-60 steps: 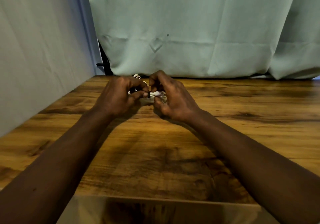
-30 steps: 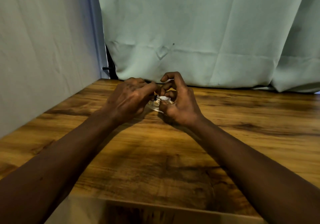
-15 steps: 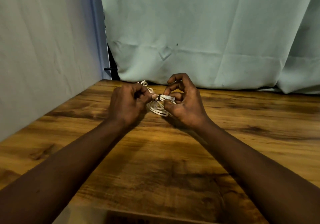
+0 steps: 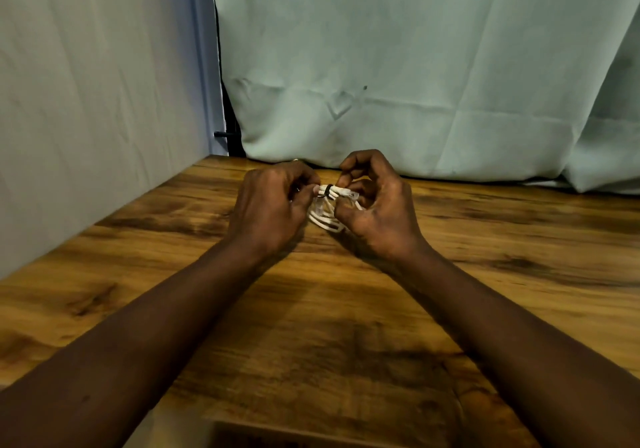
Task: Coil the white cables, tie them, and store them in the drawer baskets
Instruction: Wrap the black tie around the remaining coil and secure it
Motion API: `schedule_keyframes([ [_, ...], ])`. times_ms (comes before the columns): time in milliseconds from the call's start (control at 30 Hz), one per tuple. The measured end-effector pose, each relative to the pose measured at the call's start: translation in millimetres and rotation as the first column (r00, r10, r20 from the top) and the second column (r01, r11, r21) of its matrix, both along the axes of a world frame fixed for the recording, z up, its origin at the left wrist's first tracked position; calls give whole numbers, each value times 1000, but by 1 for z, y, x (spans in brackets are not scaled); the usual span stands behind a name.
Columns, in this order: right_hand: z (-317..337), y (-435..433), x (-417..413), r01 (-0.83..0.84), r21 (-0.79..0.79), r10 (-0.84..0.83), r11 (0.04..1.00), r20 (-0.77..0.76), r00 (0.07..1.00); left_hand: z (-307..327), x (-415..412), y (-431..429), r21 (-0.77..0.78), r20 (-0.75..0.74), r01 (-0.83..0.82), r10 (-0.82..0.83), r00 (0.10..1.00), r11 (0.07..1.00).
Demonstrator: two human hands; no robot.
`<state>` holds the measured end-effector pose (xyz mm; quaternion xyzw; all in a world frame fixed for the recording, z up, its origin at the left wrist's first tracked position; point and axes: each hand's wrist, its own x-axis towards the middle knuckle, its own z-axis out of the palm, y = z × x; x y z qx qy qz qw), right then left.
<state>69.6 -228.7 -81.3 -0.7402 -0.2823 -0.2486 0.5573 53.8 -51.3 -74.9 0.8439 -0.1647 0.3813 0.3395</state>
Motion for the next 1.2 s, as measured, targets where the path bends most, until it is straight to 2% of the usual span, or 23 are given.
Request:
schedule_keyframes([
  [100, 3, -4, -2, 18, -113, -10, 993, 64, 998, 7, -2, 0, 299, 95, -57, 30, 995, 953],
  [233, 7, -6, -4, 7, -151, 8, 988, 93, 996, 13, -4, 5, 420, 141, -58, -1, 990, 906],
  [333, 10, -7, -3, -68, -115, 74, 991, 48, 996, 18, -4, 16, 369, 106, 65, -112, 988, 927],
  [467, 10, -4, -1, -162, 39, 164, 986, -50, 985, 20, -1, 20, 194, -16, 232, -234, 972, 953],
  [567, 0, 9, -1, -234, 229, 266, 945, -118, 957, 14, 0, 10, 79, -53, 304, -300, 952, 949],
  [633, -7, 15, 0, -240, 315, 284, 918, -100, 954, 11, 0, 4, 42, -48, 337, -335, 941, 940],
  [833, -7, 9, 2, -75, 236, 79, 969, -8, 997, 8, 0, 1, 29, -99, 393, -389, 916, 919],
  [967, -8, 3, 5, 14, 160, -22, 987, 46, 999, 9, -2, 1, 58, -124, 374, -365, 923, 926],
  [1200, -5, 6, 6, 68, 62, -75, 996, 121, 990, 17, -10, 1, 72, -180, 324, -307, 935, 943],
])
